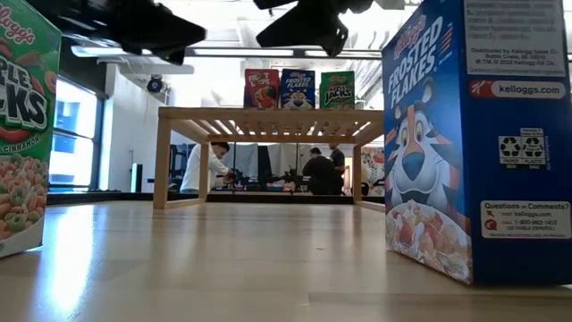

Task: Stack cereal on shelf
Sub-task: Put the blue cereal box aligned with the other blue cereal boxes on the shelf

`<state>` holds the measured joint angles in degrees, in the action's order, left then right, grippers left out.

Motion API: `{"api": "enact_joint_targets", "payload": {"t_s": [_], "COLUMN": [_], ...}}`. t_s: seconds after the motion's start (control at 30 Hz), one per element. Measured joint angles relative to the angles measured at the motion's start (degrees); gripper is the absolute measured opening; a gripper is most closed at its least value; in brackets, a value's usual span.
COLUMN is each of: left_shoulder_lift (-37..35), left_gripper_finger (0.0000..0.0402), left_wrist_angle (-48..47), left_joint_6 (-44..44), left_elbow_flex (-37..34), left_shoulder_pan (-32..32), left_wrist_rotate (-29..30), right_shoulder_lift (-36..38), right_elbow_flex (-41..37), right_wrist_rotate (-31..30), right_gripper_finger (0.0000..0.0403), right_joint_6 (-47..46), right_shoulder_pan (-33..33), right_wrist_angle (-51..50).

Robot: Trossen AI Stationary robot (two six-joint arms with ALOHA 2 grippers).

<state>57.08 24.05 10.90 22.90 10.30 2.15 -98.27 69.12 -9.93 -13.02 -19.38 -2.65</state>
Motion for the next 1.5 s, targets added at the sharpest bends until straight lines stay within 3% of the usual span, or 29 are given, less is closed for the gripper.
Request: {"api": "enact_joint_targets", "payload": {"t_s": [0.13,0.33,0.5,0.73,0.9,1.13,1.33,1.5], "left_shoulder_lift": [0.0,1.3,2.4,2.4,2.4,2.4,2.4,2.4], "left_gripper_finger": [0.0001,0.0001,0.0001,0.0001,0.0001,0.0,0.0,0.0], "left_wrist_angle": [-3.8,-4.5,-4.3,-4.8,-4.5,-4.5,-4.6,-5.0], "left_joint_6": [-3.3,-5.3,-5.3,-9.5,-10.2,-10.0,-11.3,-10.2], "left_elbow_flex": [0.0,0.0,0.0,0.0,0.0,0.0,0.0,0.0], "left_shoulder_pan": [4.7,10.6,13.6,14.4,15.0,15.0,15.0,15.0], "left_wrist_rotate": [0.1,8.2,8.9,14.1,15.7,16.6,16.6,16.6], "right_shoulder_lift": [0.0,0.0,0.0,-0.3,-0.3,-0.3,-0.7,-4.5], "right_elbow_flex": [0.0,0.0,0.0,1.3,10.3,22.9,24.1,24.1], "right_wrist_rotate": [1.6,2.5,2.3,1.1,-3.5,-10.9,-10.9,-7.3], "right_gripper_finger": [0.0199,0.0107,0.0046,0.001,0.0053,0.0197,0.0307,0.0333], "right_joint_6": [0.0,-1.5,-2.8,-12.6,-24.5,-55.0,-75.9,-81.2], "right_shoulder_pan": [-0.3,-1.7,-3.0,-7.3,-11.4,-17.0,-18.1,-16.8], "right_wrist_angle": [-0.2,-0.2,-0.1,-2.6,-20.3,-48.2,-54.7,-54.4]}}
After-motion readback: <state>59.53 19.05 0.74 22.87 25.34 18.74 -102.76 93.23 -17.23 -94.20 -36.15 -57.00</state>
